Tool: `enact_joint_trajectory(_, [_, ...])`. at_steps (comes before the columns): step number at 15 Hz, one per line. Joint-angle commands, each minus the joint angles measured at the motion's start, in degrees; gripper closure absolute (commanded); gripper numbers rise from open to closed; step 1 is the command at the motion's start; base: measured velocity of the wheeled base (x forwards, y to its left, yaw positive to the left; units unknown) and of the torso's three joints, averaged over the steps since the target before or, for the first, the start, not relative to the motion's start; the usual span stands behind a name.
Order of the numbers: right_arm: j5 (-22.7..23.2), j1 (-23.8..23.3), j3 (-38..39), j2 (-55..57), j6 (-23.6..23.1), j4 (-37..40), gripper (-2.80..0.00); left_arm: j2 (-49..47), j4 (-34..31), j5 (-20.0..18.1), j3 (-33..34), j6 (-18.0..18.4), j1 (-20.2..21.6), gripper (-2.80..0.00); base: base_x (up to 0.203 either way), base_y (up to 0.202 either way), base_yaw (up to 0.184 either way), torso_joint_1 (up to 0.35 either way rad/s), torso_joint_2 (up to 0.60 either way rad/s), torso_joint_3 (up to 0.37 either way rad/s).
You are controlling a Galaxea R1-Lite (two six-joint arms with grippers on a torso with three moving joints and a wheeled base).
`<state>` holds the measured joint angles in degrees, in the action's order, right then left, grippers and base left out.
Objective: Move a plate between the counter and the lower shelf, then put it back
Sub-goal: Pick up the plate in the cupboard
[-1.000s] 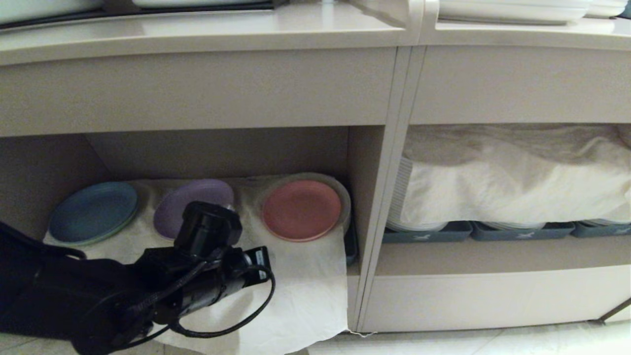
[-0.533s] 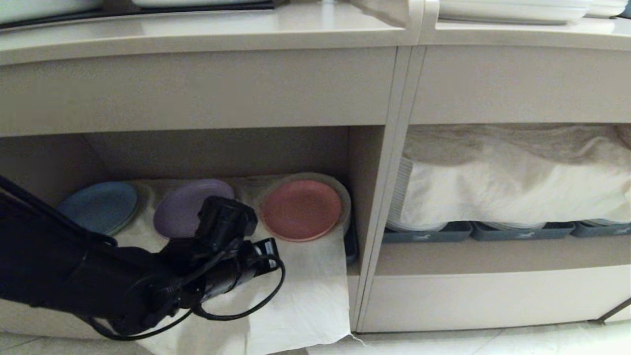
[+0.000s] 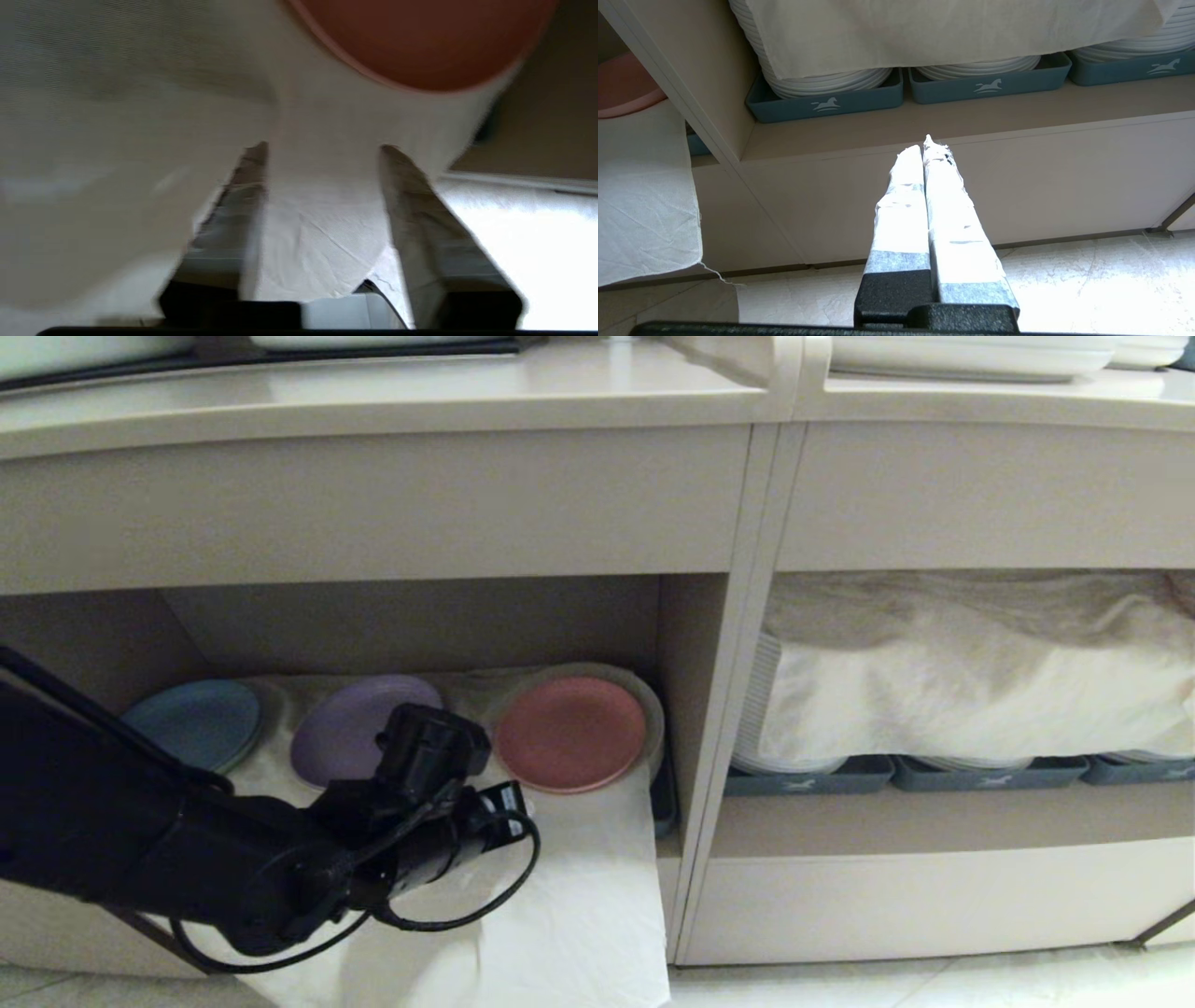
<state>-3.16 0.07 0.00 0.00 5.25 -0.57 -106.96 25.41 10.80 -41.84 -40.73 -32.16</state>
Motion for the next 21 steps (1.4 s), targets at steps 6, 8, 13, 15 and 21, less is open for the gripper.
enact_joint_trajectory(6, [-0.01, 0.01, 0.0, 0.0, 0.02, -0.04, 0.0, -3.99, -0.32, 3.06, -4.13, -0.4, 2.36, -2.8, 0.0, 0.0, 0.0, 0.0, 0.0, 0.0])
enact_joint_trajectory(8, [-0.01, 0.01, 0.0, 0.0, 0.02, -0.04, 0.0, -4.32, -2.72, 3.18, -5.58, -0.32, 2.45, -2.8, 0.0, 0.0, 0.0, 0.0, 0.0, 0.0])
enact_joint_trajectory(13, [-0.01, 0.01, 0.0, 0.0, 0.02, -0.04, 0.0, -6.26, -6.24, 3.53, -10.28, -0.32, 3.53, -2.8, 0.0, 0.0, 0.0, 0.0, 0.0, 0.0])
enact_joint_trajectory(15, [-0.01, 0.01, 0.0, 0.0, 0.02, -0.04, 0.0, -6.96, -6.72, 3.53, -11.53, -0.29, 3.68, -2.8, 0.0, 0.0, 0.0, 0.0, 0.0, 0.0])
enact_joint_trajectory(21, [-0.01, 0.01, 0.0, 0.0, 0.02, -0.04, 0.0, -9.39, -10.82, 4.23, -17.65, -0.4, 3.94, -2.8, 0.0, 0.0, 0.0, 0.0, 0.0, 0.0])
